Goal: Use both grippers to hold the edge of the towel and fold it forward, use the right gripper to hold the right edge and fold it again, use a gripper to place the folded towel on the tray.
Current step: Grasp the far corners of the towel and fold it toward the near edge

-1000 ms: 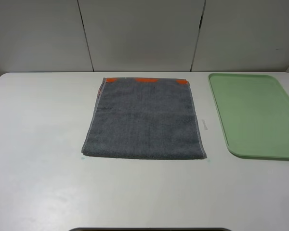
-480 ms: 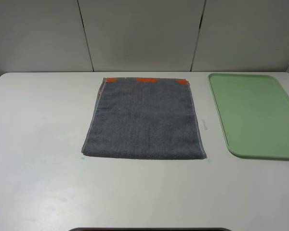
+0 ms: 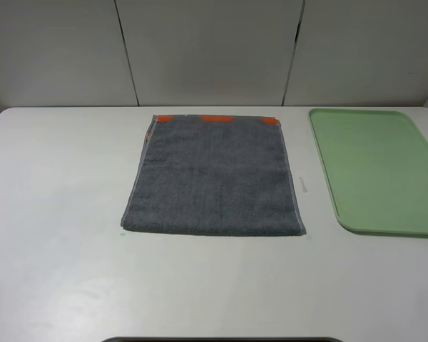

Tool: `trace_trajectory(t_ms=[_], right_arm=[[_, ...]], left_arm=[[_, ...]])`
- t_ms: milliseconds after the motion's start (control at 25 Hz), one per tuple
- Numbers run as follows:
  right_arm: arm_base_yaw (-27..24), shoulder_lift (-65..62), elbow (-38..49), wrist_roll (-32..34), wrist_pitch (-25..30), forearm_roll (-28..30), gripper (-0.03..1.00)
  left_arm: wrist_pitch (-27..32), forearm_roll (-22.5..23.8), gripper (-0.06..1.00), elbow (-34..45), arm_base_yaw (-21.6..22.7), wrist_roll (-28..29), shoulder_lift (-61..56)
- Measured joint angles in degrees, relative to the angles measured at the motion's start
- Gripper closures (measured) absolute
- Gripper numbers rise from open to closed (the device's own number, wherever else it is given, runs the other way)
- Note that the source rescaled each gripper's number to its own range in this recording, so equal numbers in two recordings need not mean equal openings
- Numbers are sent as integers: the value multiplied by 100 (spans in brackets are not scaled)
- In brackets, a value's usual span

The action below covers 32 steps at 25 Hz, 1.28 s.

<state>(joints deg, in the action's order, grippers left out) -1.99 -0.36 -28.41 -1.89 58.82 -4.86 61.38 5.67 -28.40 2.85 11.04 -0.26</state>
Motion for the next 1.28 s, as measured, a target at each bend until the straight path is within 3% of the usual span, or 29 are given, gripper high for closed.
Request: trace_trajectory(t_ms=[240, 520, 760, 1080, 1280], right_arm=[[0, 126, 0, 27, 0, 0, -3], [0, 1353, -353, 45, -11, -22, -3], [0, 2812, -1096, -179, -167, -66, -3], [0, 4563, -1962, -1198, -454, -132, -3], [0, 5587, -2290, -2042, -886, -541, -3]], left_arm=[[-6, 0, -4, 0, 0, 0, 0], [-92, 0, -4, -430, 0, -263, 774], [-135, 0, -4, -1192, 0, -1164, 2358], [-305, -18, -4, -2373, -21, -2634, 4598], [-520, -219, -4, -2916, -483, -3311, 5829]])
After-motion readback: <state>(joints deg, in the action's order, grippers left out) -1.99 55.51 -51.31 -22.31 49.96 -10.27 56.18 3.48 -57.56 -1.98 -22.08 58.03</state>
